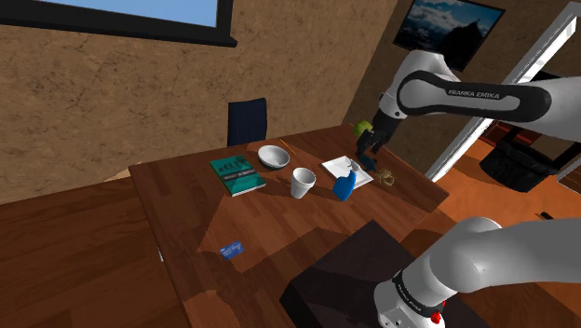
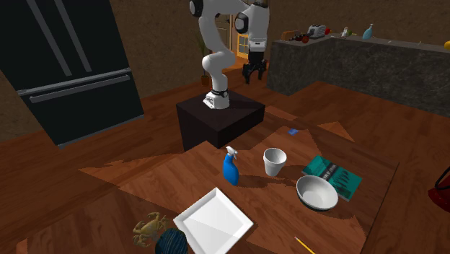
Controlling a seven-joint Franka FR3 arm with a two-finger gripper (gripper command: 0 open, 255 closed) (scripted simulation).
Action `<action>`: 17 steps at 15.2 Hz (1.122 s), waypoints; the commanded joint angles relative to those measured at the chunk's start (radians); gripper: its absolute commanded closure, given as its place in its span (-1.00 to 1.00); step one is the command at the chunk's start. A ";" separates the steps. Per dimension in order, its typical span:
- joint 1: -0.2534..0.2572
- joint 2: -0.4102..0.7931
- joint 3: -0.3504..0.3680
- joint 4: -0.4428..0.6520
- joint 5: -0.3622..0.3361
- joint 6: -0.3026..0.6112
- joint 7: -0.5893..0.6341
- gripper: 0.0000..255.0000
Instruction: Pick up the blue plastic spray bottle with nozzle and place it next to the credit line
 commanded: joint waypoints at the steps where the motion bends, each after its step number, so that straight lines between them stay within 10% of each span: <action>1: -0.013 0.054 -0.032 0.007 -0.012 0.050 -0.034 -1.00; 17: -0.080 0.593 -0.248 0.203 0.092 0.385 -0.365 -1.00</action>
